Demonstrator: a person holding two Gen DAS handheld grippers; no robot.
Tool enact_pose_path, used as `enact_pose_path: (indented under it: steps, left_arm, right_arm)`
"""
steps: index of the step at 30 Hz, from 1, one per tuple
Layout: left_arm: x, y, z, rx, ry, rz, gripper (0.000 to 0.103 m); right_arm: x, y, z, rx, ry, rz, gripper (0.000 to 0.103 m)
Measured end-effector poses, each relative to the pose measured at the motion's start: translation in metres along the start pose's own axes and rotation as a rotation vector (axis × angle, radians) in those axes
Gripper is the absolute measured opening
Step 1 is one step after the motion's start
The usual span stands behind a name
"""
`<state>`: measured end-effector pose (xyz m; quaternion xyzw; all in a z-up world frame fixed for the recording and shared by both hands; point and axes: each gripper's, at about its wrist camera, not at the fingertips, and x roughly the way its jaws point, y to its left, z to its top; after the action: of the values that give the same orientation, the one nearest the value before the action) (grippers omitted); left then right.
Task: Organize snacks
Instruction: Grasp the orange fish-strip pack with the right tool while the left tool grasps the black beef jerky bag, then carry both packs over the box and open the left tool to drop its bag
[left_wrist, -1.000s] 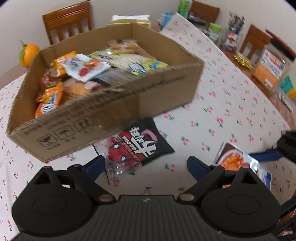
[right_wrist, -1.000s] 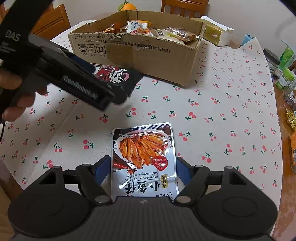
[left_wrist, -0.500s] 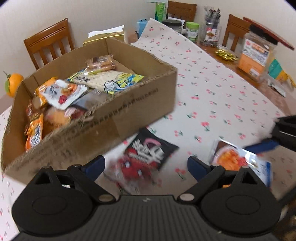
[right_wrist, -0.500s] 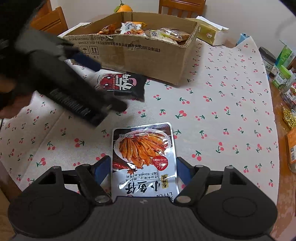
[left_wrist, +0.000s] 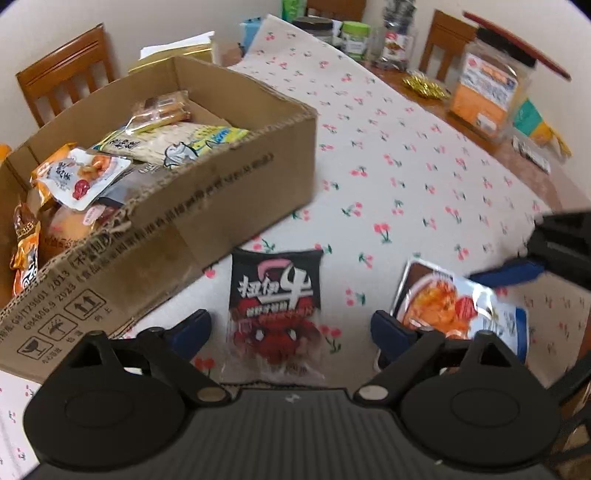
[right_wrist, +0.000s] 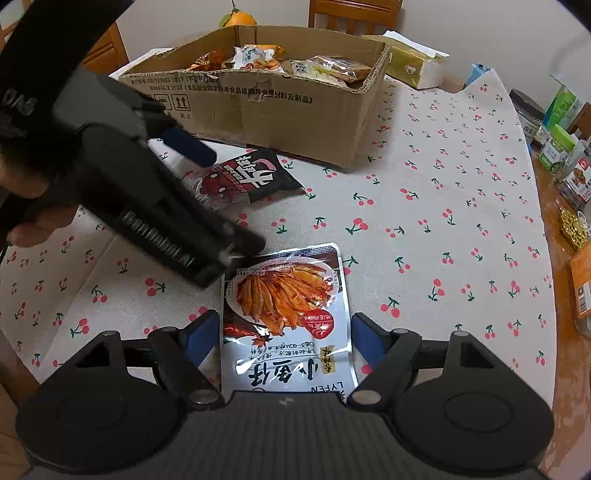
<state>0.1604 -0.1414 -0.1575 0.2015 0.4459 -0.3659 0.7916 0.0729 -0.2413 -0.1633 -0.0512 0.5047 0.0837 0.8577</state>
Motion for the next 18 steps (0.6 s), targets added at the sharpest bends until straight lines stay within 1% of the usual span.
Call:
enact_pose_path:
  steps: [2,4,6,7,9,10,11,15,16,18]
  left_arm:
    - [0.001,0.000,0.001,-0.001,-0.004,0.013,0.081]
    - [0.000,-0.002,0.001,0.001,-0.012,0.010,0.075]
    - [-0.002,-0.004,0.000,0.000,-0.023,0.009,0.065]
    - [-0.003,-0.004,0.000,-0.003,-0.029,0.013,0.062]
    - [-0.003,-0.005,-0.001,-0.010,-0.036,0.017,0.053]
    - [-0.004,-0.006,-0.001,-0.017,-0.041,0.020,0.050]
    - [-0.004,-0.007,-0.001,-0.023,-0.044,0.022,0.049]
    - [-0.005,-0.009,-0.001,-0.032,-0.045,0.031,0.046]
    - [-0.005,-0.010,-0.001,-0.033,-0.043,0.037,0.046]
    - [-0.006,-0.010,-0.002,-0.037,-0.040,0.045,0.045]
  right_arm:
    - [0.000,-0.001,0.000,0.003,0.006,-0.003,0.082]
    - [-0.001,-0.001,-0.001,0.007,0.011,-0.006,0.082]
    - [-0.002,0.000,-0.002,0.007,0.015,-0.008,0.082]
    - [-0.003,0.000,-0.004,0.005,0.016,-0.008,0.082]
    - [-0.005,0.001,-0.006,-0.002,0.015,-0.009,0.083]
    - [-0.005,0.001,-0.007,-0.004,0.015,-0.011,0.086]
    - [-0.004,0.002,-0.007,-0.007,0.014,-0.014,0.088]
    - [-0.005,0.003,-0.009,-0.013,0.000,-0.012,0.088]
    - [-0.006,0.003,-0.009,-0.016,0.000,-0.013,0.087]
    - [-0.007,0.004,-0.009,-0.020,-0.004,-0.010,0.082]
